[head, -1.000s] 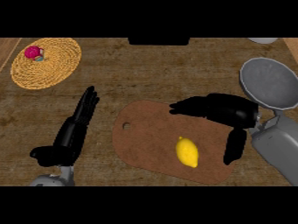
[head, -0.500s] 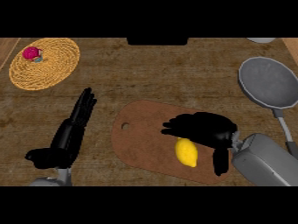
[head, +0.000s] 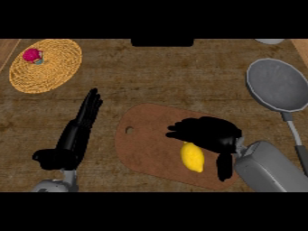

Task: Pick the lemon from the cutting board and place it in the pan

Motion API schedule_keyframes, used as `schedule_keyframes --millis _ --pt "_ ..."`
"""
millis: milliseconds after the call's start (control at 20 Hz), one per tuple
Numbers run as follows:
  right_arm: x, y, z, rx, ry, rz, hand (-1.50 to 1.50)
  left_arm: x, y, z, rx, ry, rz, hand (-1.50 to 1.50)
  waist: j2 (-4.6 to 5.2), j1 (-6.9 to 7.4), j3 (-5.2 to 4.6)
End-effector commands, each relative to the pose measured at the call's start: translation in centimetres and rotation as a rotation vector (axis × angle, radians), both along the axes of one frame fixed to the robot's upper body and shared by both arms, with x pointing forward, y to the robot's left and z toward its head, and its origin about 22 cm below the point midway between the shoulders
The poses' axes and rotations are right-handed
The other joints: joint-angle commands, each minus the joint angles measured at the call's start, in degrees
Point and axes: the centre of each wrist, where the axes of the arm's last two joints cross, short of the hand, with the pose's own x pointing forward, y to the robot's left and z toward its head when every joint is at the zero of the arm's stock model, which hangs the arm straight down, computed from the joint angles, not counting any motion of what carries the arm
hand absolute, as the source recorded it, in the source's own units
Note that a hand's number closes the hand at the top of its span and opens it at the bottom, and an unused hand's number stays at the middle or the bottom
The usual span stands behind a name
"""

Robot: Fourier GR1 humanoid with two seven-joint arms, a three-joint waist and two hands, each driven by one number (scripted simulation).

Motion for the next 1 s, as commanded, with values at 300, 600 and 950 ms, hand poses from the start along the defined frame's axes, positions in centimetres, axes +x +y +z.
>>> schedule_keyframes --millis 300,600,950 --pt "1.0 1.8 -1.8 0.013 0.020 -0.023 -1.50 -0.5 -0.4 0.6 -0.012 0.000 0.008 0.00 0.00 0.08 0.01" --pt "0.5 0.9 -7.9 -0.059 0.035 -0.049 -1.50 -1.3 0.1 0.4 -0.002 0.029 -0.003 0.00 0.06 0.26 0.02" --pt "-0.1 1.4 -8.5 -0.124 -0.029 0.121 1.50 -1.5 0.5 -0.1 0.017 -0.003 -0.004 0.00 0.03 0.28 0.02"
